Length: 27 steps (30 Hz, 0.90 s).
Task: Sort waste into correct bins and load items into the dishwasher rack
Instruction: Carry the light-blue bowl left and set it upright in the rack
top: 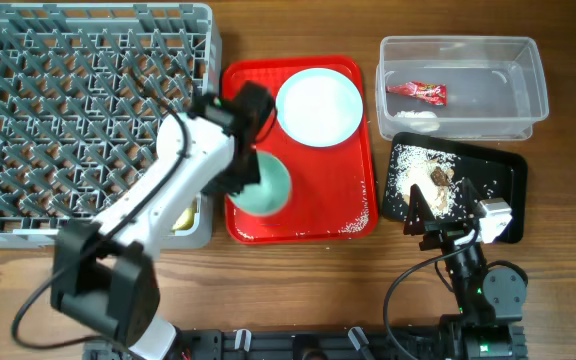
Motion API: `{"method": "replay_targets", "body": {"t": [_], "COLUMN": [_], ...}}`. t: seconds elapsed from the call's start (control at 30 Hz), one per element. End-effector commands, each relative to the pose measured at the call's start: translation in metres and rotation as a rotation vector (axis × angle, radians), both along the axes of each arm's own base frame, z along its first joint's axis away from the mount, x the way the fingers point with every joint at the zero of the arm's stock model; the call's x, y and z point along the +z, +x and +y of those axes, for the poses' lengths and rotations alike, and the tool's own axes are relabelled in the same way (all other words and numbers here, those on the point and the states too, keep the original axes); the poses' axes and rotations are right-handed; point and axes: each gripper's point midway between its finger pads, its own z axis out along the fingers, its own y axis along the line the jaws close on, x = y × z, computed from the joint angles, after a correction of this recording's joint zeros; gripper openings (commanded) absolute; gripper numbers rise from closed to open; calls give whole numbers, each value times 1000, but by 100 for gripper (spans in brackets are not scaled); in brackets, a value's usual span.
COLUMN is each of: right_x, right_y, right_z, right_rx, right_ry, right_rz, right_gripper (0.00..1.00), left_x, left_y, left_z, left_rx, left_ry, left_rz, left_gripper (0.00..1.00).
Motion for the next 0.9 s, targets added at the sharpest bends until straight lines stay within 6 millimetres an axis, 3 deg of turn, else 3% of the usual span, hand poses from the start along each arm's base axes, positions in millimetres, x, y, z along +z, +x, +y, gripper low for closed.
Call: {"method": "replay_targets", "body": {"t": [0.0, 0.07, 0.1, 0.3, 0.53, 0.87], "right_x": [3, 3, 3, 3, 3, 3], "right_y": [-1, -1, -1, -1, -1, -1], "right_z": [3, 2, 2, 2, 2, 2], "right_rx": [17, 16, 16, 16, 16, 16], "right_ry": [2, 2, 2, 2, 2, 2], "right_rz": [-14, -14, -14, -14, -14, -14], "right_gripper": [100, 100, 100, 99, 100, 100], "left_x": [111, 146, 153, 170, 138, 81], "left_y": [46, 50, 50, 46, 52, 77], "left_z": [85, 116, 125, 177, 215, 212], "left_rx": [108, 125, 142, 253, 334, 236], "left_ry": [489, 706, 757, 983, 1086, 1105], "left_rz": [-406, -501, -524, -559, -544, -427], "left_gripper": [4, 4, 4, 4, 4, 4]}}
